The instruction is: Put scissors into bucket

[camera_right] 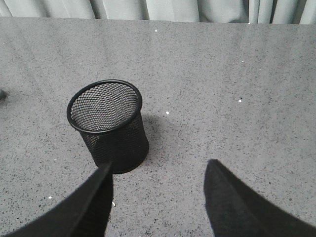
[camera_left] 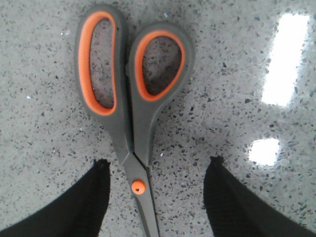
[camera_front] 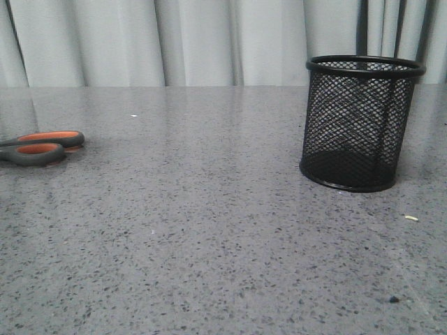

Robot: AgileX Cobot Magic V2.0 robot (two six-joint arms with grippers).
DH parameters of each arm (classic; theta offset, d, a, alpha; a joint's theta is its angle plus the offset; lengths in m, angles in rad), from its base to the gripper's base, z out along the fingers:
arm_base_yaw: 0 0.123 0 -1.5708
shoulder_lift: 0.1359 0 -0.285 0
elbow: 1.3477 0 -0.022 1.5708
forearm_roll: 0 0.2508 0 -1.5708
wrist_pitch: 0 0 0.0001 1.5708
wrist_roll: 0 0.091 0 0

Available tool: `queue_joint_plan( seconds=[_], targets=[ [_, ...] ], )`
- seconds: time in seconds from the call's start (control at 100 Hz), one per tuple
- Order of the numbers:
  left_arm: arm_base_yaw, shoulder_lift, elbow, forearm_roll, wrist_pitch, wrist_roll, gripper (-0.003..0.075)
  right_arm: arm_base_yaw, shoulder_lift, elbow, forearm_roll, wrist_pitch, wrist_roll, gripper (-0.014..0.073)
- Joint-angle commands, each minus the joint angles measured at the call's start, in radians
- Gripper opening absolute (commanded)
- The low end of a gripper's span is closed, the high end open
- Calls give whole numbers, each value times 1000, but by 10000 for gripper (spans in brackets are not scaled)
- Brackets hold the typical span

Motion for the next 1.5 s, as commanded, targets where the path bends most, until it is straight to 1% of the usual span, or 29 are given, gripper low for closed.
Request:
queue_joint_plan(
  seconds=[0.0,0.43,0.72,0.959,1.159,1.269,1.489],
  targets=[
    [3,-14,-33,-26,-22,9,393,3,16,-37,8,-61,-11,374],
    [3,91,-45,-24,-24,9,393,20,16,-37,8,-61,-11,374],
    [5,122,-94,-24,-40,9,393,20,16,-37,8,-65,-11,374],
    [67,138,-94,-40,-17,9,393,20,16,-37,8,-77,-11,374],
    [92,142,-94,-117,-21,11,393,20,16,-37,8,-83,-11,374],
    [92,155,-94,-195,13,87,393,20,16,-37,10,-90,-11,374],
    [90,173,-94,-193,21,88,388,20,16,-37,15,-91,-11,374]
  ],
)
